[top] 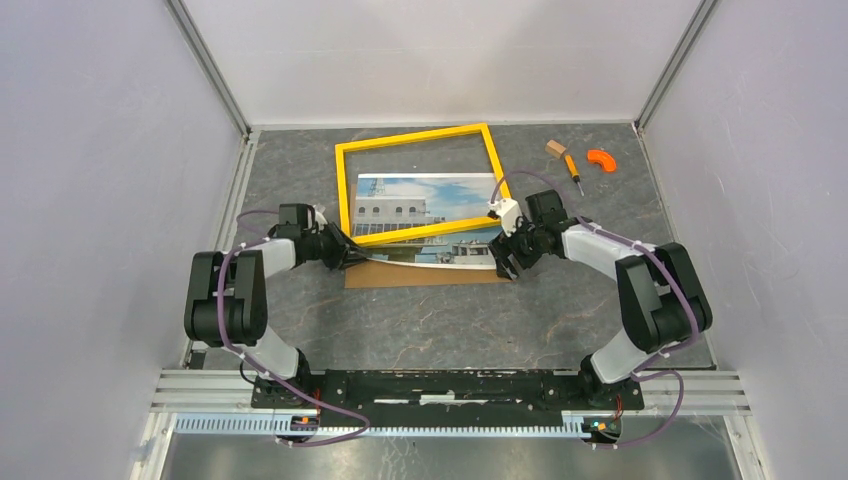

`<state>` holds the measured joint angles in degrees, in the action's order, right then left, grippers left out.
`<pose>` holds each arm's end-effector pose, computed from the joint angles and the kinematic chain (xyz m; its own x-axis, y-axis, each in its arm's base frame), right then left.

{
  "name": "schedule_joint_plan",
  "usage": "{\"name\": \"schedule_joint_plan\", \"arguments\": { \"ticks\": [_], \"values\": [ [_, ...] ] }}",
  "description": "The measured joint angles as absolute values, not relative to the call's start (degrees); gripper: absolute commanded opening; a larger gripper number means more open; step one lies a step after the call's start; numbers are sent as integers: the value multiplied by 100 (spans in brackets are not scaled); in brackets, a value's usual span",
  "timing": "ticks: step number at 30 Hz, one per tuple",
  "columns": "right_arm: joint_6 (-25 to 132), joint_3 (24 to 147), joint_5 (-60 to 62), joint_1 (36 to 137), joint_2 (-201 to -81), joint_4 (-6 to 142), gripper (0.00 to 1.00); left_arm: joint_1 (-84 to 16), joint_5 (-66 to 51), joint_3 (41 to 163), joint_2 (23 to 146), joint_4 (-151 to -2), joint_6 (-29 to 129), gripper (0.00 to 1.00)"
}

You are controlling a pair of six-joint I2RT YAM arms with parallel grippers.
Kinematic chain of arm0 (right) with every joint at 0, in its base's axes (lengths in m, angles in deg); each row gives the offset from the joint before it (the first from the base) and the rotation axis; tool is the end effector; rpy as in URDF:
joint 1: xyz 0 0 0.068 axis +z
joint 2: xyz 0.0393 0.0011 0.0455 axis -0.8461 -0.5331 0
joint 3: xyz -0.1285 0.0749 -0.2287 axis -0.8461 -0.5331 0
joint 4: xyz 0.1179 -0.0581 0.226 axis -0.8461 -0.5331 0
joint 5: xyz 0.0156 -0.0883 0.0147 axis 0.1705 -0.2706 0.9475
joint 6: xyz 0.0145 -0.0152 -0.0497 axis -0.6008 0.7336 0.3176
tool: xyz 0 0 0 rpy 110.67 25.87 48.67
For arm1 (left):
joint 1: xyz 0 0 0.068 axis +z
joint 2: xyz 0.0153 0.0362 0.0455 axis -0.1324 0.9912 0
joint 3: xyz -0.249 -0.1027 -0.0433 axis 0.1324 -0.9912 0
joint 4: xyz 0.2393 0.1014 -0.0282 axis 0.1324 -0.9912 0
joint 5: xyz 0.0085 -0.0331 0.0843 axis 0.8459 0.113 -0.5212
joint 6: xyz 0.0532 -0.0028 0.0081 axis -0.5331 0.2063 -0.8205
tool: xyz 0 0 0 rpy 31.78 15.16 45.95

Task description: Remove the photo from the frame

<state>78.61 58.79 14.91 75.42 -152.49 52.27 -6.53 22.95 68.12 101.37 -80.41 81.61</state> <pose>0.2848 0.1043 0.1581 -0.6411 -0.5097 -0.5738 -0.6929 0.7059 0.1472 0.2816 -0.0172 0.1330 -0.8343 -0.5474 -0.0663 -0.3080 0.5625 -0.7673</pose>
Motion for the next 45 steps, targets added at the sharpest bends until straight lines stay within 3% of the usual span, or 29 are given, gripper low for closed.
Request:
{"name": "schedule_joint_plan", "arguments": {
  "ticks": [5,14,25,30,31,33,34,36,39,40,43,45],
  "values": [
    [8176,5882,1220,7646,-14785,4735,86,-651,2306,7112,10137,-8841,8164,3],
    [8779,5877,661,9345,-13437,4925,83,-651,2321,7330,10099,-9814,8159,2],
    [9597,5737,-552,11078,-13907,5478,74,-651,2524,7595,9922,-10557,8153,2],
    [9853,5523,-1331,11388,-14267,5861,58,-651,2668,7638,9756,-10870,8024,2],
    [9885,5517,-1453,11388,-14341,5900,48,-651,2686,7654,9730,-10948,7987,2],
    [9953,5512,-1687,11388,-14475,5990,18,-651,2756,7706,9702,-11090,7897,2],
    [9988,5512,-1755,11380,-14510,6018,1,-651,2776,7741,9699,-11169,7847,6],
    [10045,5514,-1800,11375,-14525,6027,0,-651,2811,7831,9697,-11339,7702,22],
    [10027,5600,-1785,11377,-14525,5861,0,-651,2876,7966,9645,-11593,7434,52],
    [10027,5652,-1770,11377,-14516,5769,0,-644,2915,8010,9599,-11683,7342,57],
    [10023,5772,-1661,11382,-14411,5502,0,-602,2972,8119,9404,-11857,7101,86],
    [10025,5844,-1560,11382,-14208,5231,0,-543,2981,8183,9168,-11984,6924,99]
  ]
}}
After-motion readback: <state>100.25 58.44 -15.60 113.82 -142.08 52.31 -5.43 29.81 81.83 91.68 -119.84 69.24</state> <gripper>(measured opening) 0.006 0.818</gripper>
